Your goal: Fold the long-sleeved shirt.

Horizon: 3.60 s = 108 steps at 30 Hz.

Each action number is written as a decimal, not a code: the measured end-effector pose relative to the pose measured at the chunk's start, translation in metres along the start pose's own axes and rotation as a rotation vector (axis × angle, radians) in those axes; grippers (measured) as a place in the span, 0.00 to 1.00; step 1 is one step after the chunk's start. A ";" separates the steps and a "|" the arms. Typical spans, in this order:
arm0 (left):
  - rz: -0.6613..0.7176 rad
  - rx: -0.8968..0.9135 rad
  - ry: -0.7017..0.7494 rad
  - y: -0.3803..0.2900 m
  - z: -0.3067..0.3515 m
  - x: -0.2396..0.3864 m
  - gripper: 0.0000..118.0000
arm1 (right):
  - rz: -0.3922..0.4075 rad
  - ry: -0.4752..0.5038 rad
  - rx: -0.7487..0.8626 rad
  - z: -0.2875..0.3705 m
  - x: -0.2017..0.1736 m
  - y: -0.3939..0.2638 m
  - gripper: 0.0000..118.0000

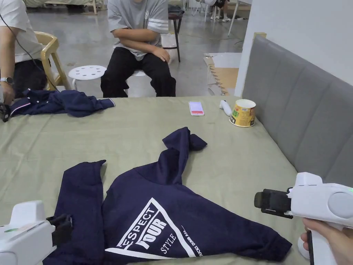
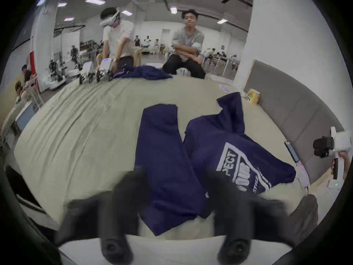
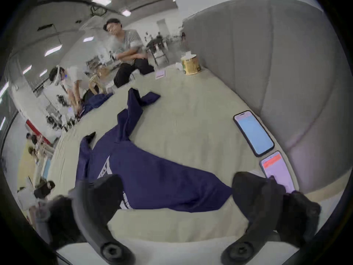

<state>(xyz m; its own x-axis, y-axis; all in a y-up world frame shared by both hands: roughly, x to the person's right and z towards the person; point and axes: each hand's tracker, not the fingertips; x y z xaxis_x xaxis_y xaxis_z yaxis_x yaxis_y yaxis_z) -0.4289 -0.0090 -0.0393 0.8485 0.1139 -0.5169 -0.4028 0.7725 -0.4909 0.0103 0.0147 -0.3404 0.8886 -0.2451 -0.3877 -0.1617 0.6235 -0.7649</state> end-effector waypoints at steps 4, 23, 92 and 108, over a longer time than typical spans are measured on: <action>-0.108 0.009 0.045 0.005 0.002 0.019 0.04 | 0.123 -0.194 0.002 -0.001 -0.018 -0.006 0.00; -0.121 -0.055 -0.035 0.020 -0.032 0.051 0.04 | -0.017 -0.247 -0.280 -0.111 0.044 -0.010 0.74; -0.141 0.217 -0.079 0.380 -0.056 0.041 0.08 | 0.424 -0.087 0.214 0.002 -0.121 0.287 0.10; -0.061 0.580 0.091 0.631 0.040 0.058 0.08 | 0.319 -0.080 0.594 0.120 -0.248 0.534 0.11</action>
<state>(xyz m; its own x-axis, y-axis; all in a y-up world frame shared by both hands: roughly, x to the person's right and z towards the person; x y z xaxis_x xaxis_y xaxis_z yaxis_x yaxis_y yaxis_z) -0.6196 0.5101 -0.3508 0.8213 0.0240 -0.5699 -0.0789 0.9943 -0.0717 -0.2453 0.4979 -0.5909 0.8691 0.0600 -0.4910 -0.1783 0.9639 -0.1978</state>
